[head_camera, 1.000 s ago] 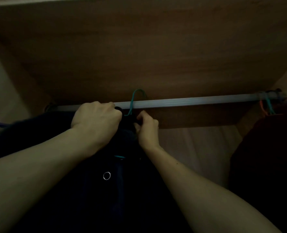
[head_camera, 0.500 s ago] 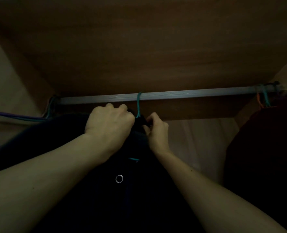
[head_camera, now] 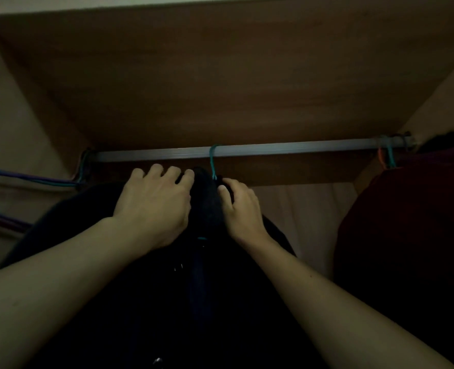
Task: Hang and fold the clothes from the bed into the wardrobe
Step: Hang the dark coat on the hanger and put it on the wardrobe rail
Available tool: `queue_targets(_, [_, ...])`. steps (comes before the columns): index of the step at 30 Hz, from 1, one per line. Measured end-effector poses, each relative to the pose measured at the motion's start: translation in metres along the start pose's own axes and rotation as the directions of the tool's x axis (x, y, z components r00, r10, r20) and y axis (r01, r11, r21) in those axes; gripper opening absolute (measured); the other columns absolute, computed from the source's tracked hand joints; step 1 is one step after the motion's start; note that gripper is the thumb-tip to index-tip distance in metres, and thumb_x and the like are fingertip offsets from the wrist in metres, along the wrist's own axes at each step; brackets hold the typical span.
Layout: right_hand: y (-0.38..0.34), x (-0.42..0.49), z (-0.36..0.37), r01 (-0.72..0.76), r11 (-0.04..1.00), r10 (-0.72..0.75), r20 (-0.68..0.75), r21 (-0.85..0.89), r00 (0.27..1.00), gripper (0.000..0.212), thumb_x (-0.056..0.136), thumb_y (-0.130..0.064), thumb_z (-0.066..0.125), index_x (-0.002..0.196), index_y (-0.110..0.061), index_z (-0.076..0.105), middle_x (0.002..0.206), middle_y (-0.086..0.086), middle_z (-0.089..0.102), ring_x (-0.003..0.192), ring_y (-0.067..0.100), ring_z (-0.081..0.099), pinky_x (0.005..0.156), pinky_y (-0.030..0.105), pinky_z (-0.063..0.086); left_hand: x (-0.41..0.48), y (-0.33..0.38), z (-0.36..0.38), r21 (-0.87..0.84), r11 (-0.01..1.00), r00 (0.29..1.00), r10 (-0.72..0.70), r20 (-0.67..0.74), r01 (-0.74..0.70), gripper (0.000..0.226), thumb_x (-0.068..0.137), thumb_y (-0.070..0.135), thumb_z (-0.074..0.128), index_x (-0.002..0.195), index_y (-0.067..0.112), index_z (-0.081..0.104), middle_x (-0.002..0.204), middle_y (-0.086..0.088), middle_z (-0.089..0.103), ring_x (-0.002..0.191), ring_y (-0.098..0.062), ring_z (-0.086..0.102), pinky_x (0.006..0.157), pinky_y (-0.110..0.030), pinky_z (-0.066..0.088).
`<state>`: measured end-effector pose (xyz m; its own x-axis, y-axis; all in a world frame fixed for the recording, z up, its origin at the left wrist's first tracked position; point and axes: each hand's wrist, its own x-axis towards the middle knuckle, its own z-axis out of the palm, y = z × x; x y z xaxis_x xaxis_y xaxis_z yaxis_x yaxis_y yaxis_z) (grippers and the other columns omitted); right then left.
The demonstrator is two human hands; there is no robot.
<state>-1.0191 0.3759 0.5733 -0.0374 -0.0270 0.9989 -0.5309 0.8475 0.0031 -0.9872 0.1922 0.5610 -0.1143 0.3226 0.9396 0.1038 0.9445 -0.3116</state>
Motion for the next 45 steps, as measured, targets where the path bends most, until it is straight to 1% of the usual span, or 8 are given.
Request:
queue_targets(5, [-0.025,-0.026,-0.015,-0.037,0.995,0.032,0.060,0.089,0.998,0.048,0.106,-0.041,0.026,0.144,-0.018,0.043,0.146,0.002,0.047,0.133,0.019,0.040,0.106,0.028,0.029,-0.024,-0.012,0.005,0.012,1.000,1.000,0.007,-0.011,-0.007,0.061,0.100,0.052,0.021,0.154,0.025,0.017,0.159,-0.005,0.028,0.137,-0.030,0.035,0.104,-0.049,0.036])
queue_targets(8, [-0.037,-0.036,-0.021,-0.043,0.990,0.033,0.071,0.138,0.997,0.055,0.103,-0.052,0.024,0.149,-0.025,0.035,0.152,-0.003,0.040,0.140,0.015,0.034,0.116,0.041,0.028,-0.039,-0.013,0.005,0.008,0.999,0.999,-0.033,0.008,0.033,0.063,0.098,0.056,0.018,0.154,0.028,0.014,0.160,-0.005,0.025,0.139,-0.031,0.032,0.106,-0.050,0.034])
queue_targets(13, [-0.059,-0.032,-0.036,-0.051,0.996,0.035,0.207,0.073,0.978,0.069,0.087,-0.075,0.039,0.147,-0.042,0.030,0.155,-0.006,0.030,0.141,0.018,0.031,0.114,0.050,0.030,-0.049,-0.030,-0.008,-0.032,0.996,0.993,-0.086,0.076,0.088,0.063,0.097,0.060,0.020,0.153,0.031,0.013,0.157,-0.004,0.028,0.138,-0.030,0.032,0.106,-0.052,0.033])
queue_targets(19, [-0.074,-0.040,-0.035,-0.075,0.988,0.116,0.331,-0.135,0.936,0.058,0.095,-0.051,0.052,0.148,-0.039,0.031,0.157,0.005,0.023,0.144,0.030,0.021,0.114,0.055,0.026,-0.059,-0.061,-0.011,-0.248,0.890,0.888,-0.281,0.364,0.383,0.052,0.097,0.054,0.039,0.139,0.023,0.033,0.136,-0.014,0.044,0.122,-0.038,0.046,0.098,-0.052,0.042])
queue_targets(28, [-0.072,-0.048,-0.031,-0.080,0.984,0.118,0.242,-0.160,0.963,0.053,0.100,-0.034,0.048,0.150,-0.026,0.032,0.156,0.005,0.030,0.143,0.027,0.026,0.113,0.043,0.029,-0.070,-0.059,-0.023,-0.502,0.796,0.941,-0.294,0.167,0.338,0.049,0.098,0.034,0.052,0.143,0.017,0.040,0.134,-0.015,0.049,0.122,-0.033,0.048,0.097,-0.044,0.043])
queue_targets(32, [-0.077,-0.052,-0.038,-0.139,0.975,0.177,0.229,-0.173,0.957,0.055,0.101,-0.035,0.047,0.152,-0.024,0.029,0.159,0.009,0.019,0.145,0.031,0.022,0.114,0.043,0.028,-0.076,-0.051,-0.038,-0.669,0.658,0.924,-0.364,0.119,0.345,0.048,0.095,0.031,0.061,0.139,0.017,0.048,0.118,-0.011,0.059,0.113,-0.033,0.055,0.092,-0.040,0.046])
queue_targets(38, [-0.093,-0.061,-0.065,-0.202,0.938,0.276,0.258,-0.281,0.926,0.062,0.100,-0.055,0.037,0.154,-0.028,0.023,0.164,0.007,0.007,0.149,0.030,0.005,0.115,0.054,0.013,-0.079,-0.045,-0.063,-0.928,0.277,0.944,-0.284,0.169,0.249,0.036,0.088,0.019,0.070,0.123,0.023,0.062,0.115,-0.001,0.065,0.100,-0.019,0.066,0.091,-0.044,0.055])
queue_targets(45, [-0.121,-0.065,-0.069,-0.407,0.890,0.454,0.309,-0.205,0.836,0.073,0.090,-0.077,0.023,0.153,-0.042,0.018,0.165,0.005,0.000,0.151,0.030,-0.007,0.119,0.057,0.005,-0.074,-0.024,-0.068,-0.962,-0.065,0.931,-0.241,0.274,0.267,0.038,0.088,0.013,0.070,0.122,0.023,0.058,0.106,0.007,0.063,0.094,-0.007,0.063,0.073,-0.024,0.052])
